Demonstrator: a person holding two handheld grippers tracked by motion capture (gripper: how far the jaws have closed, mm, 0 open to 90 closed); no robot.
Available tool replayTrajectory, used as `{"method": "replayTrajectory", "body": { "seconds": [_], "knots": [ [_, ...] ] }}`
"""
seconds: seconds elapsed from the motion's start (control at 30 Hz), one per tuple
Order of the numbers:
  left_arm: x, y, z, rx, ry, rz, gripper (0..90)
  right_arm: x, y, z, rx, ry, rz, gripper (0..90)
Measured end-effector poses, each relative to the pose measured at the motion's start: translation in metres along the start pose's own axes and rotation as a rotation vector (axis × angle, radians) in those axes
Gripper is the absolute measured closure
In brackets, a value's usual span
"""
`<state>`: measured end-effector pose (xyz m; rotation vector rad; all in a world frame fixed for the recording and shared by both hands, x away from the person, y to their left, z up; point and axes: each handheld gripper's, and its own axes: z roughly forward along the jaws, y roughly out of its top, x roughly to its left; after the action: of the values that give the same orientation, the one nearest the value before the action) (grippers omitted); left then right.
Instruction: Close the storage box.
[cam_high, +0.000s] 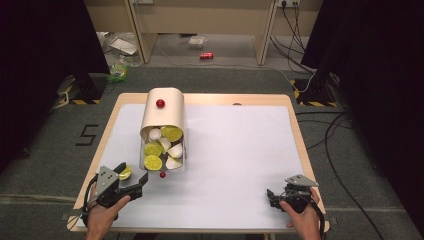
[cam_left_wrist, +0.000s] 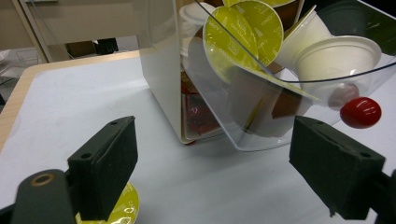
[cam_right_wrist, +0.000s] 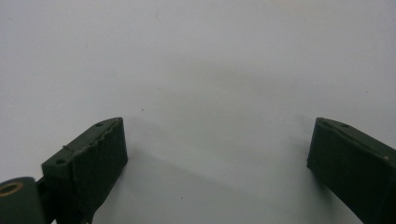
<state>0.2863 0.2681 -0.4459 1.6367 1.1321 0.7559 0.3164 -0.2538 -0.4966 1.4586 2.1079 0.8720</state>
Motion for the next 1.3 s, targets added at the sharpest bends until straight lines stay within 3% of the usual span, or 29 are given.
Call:
{"method": "replayTrajectory", "body": {
  "seconds": [0.4, 1.3],
  "knots": [
    [0.000, 0.005, 0.001, -0.026, 0.023, -0.012, 14.7, 0.000, 0.000, 0.000, 0.000, 0.000, 0.000, 5.2],
    [-0.002, 0.016, 0.019, -0.030, 0.009, -0.029, 14.4, 0.000, 0.000, 0.000, 0.001, -0.001, -0.001, 5.2]
  ]
}}
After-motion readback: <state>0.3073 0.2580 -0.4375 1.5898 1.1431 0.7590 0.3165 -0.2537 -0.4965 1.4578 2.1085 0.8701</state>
